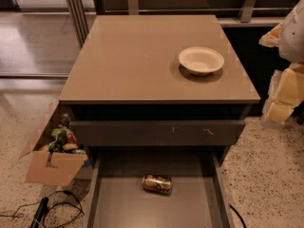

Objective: Pick orange can from middle drawer and place on counter

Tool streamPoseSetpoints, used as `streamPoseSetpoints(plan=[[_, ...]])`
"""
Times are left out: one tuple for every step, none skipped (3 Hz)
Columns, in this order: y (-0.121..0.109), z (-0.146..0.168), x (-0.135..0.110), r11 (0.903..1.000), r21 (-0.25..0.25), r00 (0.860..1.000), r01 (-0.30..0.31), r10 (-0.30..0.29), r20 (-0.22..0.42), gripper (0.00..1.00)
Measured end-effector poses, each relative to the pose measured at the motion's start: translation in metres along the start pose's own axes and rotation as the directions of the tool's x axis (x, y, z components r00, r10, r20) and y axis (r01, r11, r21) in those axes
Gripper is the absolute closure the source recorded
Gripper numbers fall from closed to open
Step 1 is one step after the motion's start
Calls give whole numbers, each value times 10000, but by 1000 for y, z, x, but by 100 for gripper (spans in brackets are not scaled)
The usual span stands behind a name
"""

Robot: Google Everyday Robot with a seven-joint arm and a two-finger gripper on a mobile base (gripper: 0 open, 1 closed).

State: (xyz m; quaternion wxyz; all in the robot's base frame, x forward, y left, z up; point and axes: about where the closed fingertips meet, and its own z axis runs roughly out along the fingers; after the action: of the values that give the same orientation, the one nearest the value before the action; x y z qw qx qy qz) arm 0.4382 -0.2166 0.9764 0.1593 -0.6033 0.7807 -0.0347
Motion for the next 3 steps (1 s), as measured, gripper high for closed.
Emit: streamPoseSetpoints(plan=[[1, 4, 2, 10000, 18, 9999, -40, 40, 136, 0], [10, 20, 3, 9996, -270, 9989, -123, 135, 453, 0], [34, 56, 4, 9976, -601, 9946, -350, 407, 952, 0]])
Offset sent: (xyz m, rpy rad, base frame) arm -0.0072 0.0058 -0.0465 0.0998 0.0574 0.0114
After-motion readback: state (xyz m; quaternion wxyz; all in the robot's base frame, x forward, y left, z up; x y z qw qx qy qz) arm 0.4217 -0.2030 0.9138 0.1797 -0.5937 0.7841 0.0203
